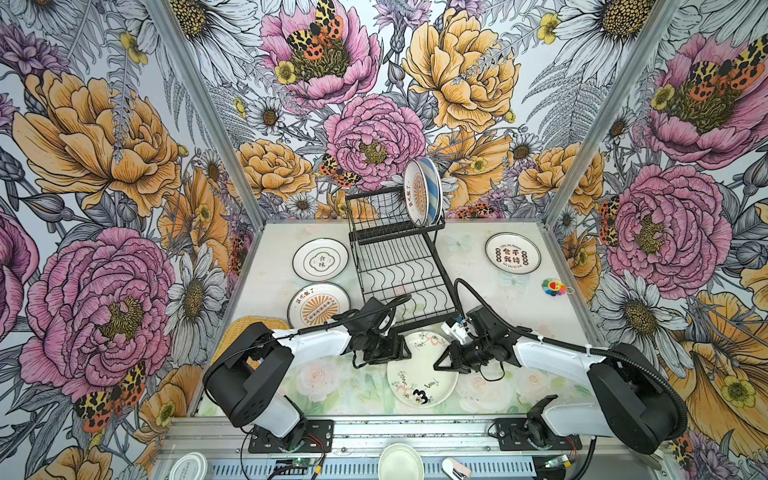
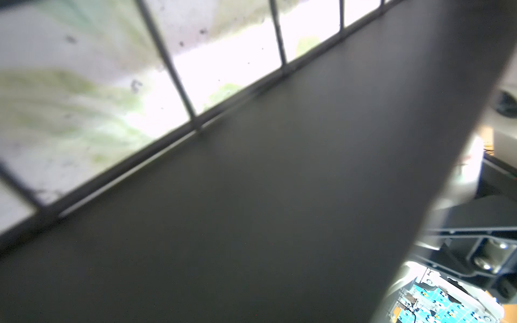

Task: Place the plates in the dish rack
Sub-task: 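Lift the painted plate upright with the right gripper and carry it to the rack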

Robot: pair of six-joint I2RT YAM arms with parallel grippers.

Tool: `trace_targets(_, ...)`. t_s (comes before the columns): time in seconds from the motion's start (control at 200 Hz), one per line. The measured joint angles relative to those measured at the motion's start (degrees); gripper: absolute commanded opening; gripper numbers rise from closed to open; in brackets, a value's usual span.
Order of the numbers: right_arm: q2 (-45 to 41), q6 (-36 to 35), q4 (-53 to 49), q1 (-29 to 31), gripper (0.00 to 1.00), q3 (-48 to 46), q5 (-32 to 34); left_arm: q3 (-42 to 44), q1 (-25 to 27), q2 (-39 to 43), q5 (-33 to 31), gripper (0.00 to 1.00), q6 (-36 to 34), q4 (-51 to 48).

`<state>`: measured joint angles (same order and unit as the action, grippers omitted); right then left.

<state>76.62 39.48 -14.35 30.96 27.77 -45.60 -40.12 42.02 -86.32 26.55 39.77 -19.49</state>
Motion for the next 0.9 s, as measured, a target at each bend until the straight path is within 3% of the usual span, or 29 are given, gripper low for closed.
trace_targets(0.16, -4.61, 1.25, -1.95, 0.46, 0.00, -0.35, 2.47, 0.87, -1.18, 4.09, 1.29, 0.83, 0.81, -0.57)
trace_targets(0.435, -18.95, 2.71, -18.62, 0.48, 0.00, 2.49, 14.58, 2.75, -4.09, 10.86, 0.98, 0.91, 0.87, -0.81)
trace_targets(0.64, -23.39, 1.92, -31.65, 0.50, 0.00, 14.99, 22.69, 4.28, -5.11, 15.39, -0.79, 0.94, 1.88, -1.11)
trace_targets(0.901, -19.02, -1.40, -38.97, 1.84, 0.00, 34.62, 32.00, 4.70, -6.69, 19.30, -3.67, 0.96, 2.32, -1.55)
